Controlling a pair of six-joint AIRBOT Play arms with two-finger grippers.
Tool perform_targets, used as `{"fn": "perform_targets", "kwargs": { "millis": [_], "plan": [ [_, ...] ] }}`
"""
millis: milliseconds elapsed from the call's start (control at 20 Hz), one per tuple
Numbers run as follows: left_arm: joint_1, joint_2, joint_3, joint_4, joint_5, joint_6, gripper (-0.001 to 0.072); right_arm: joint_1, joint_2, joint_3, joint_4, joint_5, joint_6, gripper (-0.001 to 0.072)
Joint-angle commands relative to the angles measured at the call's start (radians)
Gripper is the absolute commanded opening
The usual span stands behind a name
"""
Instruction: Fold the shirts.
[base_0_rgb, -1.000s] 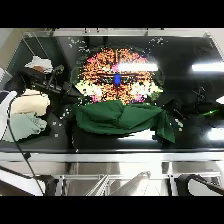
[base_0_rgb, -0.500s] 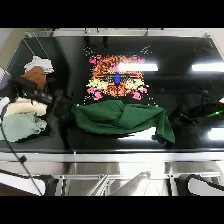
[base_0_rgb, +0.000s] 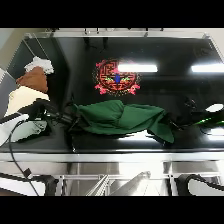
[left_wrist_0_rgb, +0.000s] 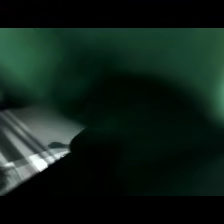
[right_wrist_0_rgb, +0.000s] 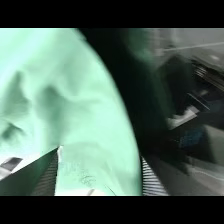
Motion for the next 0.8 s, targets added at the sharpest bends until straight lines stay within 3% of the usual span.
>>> {"fn": "perform_targets", "kwargs": {
  "millis": [0, 50, 100, 300, 450, 600, 650, 750],
  "plan": [
    [-0.105, -0.080, 0.102, -0.027, 0.015, 0.014, 0.0048, 0.051, -0.053, -0.007, 0.121, 0.006, -0.087, 0.0302],
    [-0.132, -0.092, 0.138, -0.027, 0.039, 0.014, 0.0025, 0.051, -0.060, -0.007, 0.166, 0.044, -0.143, 0.0094],
    [-0.156, -0.092, 0.176, -0.028, 0.067, 0.014, 0.0025, 0.048, -0.057, -0.003, 0.213, 0.098, -0.198, 0.0026],
    [-0.190, 0.037, 0.333, -0.045, 0.265, 0.018, 0.0025, -0.019, 0.061, 0.114, 0.297, 0.436, -0.238, 0.0026],
    [-0.149, 0.230, 0.463, -0.137, 0.396, 0.013, 0.0026, -0.133, 0.272, 0.277, 0.593, 0.570, -0.254, 0.0026],
    [-0.081, 0.426, 0.625, -0.166, 0.433, -0.020, 0.0026, -0.281, 0.499, 0.467, 0.998, 0.544, -0.389, 0.0026],
    [-0.056, 0.479, 0.673, -0.166, 0.428, -0.021, 0.0026, -0.332, 0.571, 0.517, 1.057, 0.483, -0.400, 0.0027],
    [-0.003, 0.566, 0.749, -0.166, 0.417, -0.029, 0.0026, -0.411, 0.692, 0.585, 1.028, 0.351, -0.399, 0.0026]
  ]
}}
